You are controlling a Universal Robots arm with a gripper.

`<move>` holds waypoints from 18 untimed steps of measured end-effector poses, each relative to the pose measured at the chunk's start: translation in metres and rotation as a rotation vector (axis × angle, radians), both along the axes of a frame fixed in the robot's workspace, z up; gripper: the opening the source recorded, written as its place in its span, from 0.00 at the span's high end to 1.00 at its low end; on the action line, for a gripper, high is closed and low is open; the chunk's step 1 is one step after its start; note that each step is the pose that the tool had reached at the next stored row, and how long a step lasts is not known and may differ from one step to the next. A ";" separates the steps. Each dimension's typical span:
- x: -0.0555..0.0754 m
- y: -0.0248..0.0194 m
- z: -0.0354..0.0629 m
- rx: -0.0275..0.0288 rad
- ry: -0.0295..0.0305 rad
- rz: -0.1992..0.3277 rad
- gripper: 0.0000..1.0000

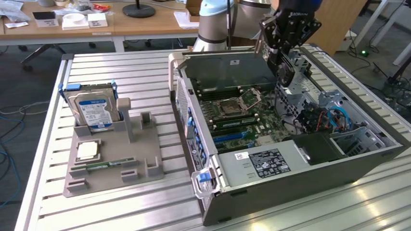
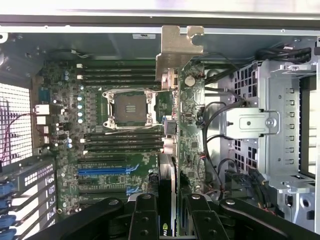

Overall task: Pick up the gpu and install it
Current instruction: 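Pick up the gpu and move the gpu toward the slot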

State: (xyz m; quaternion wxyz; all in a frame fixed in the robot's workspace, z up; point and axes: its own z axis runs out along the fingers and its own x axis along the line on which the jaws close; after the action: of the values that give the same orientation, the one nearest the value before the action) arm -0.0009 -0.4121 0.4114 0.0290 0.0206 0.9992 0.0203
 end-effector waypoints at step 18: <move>0.005 0.0002 -0.0001 0.0000 0.0000 0.000 0.74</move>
State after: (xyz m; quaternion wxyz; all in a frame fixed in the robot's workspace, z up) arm 0.0043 -0.4119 0.4113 0.0291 0.0206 0.9992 0.0203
